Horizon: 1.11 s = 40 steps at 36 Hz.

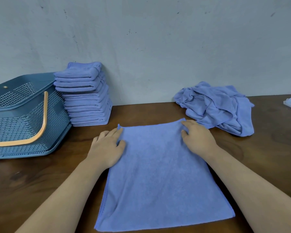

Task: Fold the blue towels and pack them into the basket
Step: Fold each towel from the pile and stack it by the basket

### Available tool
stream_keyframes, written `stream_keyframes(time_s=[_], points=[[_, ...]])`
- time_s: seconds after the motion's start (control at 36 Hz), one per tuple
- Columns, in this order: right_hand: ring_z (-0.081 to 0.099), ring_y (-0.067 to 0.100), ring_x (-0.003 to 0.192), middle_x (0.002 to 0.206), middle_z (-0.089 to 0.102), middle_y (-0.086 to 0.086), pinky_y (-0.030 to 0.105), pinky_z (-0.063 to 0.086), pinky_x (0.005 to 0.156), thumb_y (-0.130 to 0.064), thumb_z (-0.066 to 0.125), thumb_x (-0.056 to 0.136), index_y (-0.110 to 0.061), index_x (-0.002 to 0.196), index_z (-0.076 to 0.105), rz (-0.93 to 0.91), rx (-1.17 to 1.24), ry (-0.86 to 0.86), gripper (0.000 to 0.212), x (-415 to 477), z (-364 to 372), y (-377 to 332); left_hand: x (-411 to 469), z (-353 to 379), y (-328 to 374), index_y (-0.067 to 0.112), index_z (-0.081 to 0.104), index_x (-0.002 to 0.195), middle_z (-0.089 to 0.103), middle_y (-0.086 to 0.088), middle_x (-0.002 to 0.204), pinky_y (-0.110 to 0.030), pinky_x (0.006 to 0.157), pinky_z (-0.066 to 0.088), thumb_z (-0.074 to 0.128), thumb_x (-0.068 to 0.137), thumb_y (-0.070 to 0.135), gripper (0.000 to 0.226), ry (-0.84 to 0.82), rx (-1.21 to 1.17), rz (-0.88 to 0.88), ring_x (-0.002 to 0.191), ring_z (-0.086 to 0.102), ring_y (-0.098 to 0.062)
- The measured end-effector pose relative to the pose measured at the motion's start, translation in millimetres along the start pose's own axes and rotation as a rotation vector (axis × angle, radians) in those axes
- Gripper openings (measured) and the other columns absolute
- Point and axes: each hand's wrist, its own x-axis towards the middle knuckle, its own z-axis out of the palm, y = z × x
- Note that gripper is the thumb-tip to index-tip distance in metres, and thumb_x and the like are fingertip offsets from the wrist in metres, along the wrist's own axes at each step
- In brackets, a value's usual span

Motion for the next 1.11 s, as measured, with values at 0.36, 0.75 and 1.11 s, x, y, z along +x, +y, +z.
stream_keyframes(time_s=[0.36,0.75,1.11], points=[[0.043,0.028,0.138,0.152,0.053,-0.002,0.044,0.044,0.104,-0.035,0.043,0.109,-0.029,0.152,0.053,-0.019,-0.372,0.17,0.045,-9.0,-4.8,1.4,-0.2,0.0,2.1,0.039,0.021,0.169,0.027,0.02,0.172,-0.043,0.123,0.022,0.028,0.106,0.043,0.063,0.013,0.074,0.007,0.152,0.025,-0.014],[-0.015,0.008,0.161,0.176,-0.013,-0.015,0.04,-0.006,0.13,-0.083,0.009,0.095,-0.052,0.165,0.001,-0.342,-0.218,-0.382,0.077,-29.3,10.4,-17.2,20.3,-14.0,-3.0,0.039,0.033,0.165,0.037,0.017,0.165,-0.04,0.111,0.033,0.034,0.106,0.042,0.059,-0.009,0.136,0.028,0.14,0.035,-0.017],[-0.022,0.015,0.16,0.174,-0.018,-0.015,0.046,-0.008,0.13,-0.086,0.003,0.091,-0.055,0.163,-0.007,-0.33,-0.224,-0.42,0.079,-26.6,12.6,-15.8,-23.6,-5.3,0.6,0.03,0.056,0.15,0.054,0.009,0.154,-0.038,0.121,0.032,0.05,0.108,0.035,0.043,0.131,-0.211,0.084,0.146,0.041,-0.023]])
